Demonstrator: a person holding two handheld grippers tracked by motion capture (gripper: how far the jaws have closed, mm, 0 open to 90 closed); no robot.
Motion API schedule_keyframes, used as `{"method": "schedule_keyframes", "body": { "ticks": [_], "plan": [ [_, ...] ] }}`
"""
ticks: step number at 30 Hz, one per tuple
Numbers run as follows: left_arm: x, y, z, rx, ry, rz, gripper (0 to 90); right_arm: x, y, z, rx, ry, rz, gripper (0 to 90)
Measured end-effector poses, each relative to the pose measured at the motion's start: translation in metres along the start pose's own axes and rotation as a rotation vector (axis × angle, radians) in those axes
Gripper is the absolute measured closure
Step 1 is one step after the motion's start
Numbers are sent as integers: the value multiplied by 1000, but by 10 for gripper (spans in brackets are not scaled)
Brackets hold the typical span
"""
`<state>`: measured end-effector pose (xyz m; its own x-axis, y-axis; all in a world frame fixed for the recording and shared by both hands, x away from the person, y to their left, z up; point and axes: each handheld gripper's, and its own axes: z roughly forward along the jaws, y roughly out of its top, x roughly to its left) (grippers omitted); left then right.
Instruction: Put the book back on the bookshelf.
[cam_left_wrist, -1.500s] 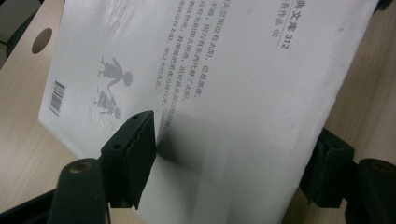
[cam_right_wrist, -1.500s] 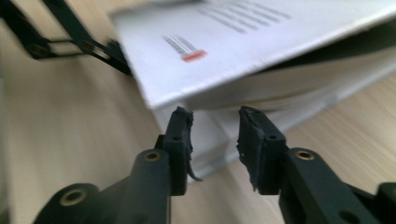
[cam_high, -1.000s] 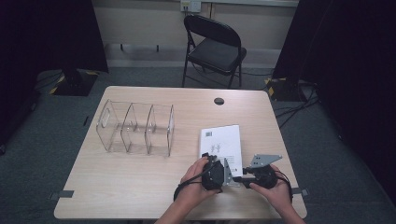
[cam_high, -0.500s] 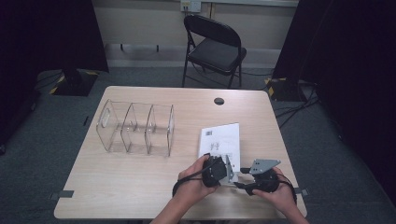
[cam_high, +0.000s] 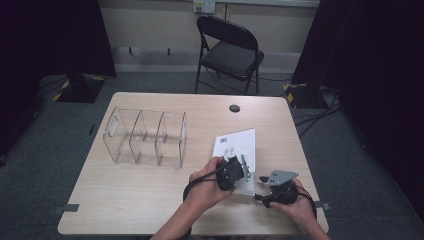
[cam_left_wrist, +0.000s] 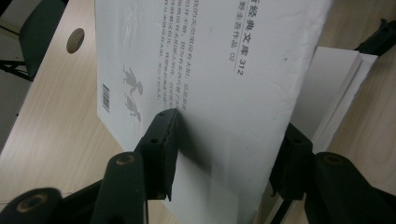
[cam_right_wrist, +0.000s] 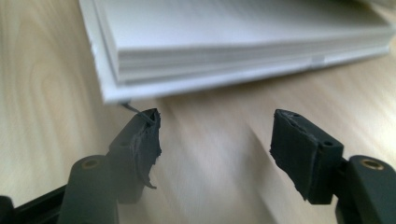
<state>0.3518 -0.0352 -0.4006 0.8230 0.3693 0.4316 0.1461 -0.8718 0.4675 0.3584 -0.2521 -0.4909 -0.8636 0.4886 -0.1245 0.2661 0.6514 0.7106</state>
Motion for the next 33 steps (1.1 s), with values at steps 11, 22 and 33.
{"method": "schedule_keyframes", "body": {
  "ticks": [11,22,33],
  "plan": [
    [5,5,-4,23,-12,8,503,5,19,13,-3,-102,-144,301],
    [9,11,-16,16,-29,-16,523,14,35,-1,-63,-179,-285,255],
    [11,12,-17,16,-42,-35,522,13,29,-2,-63,-146,-170,276]
  ]
}}
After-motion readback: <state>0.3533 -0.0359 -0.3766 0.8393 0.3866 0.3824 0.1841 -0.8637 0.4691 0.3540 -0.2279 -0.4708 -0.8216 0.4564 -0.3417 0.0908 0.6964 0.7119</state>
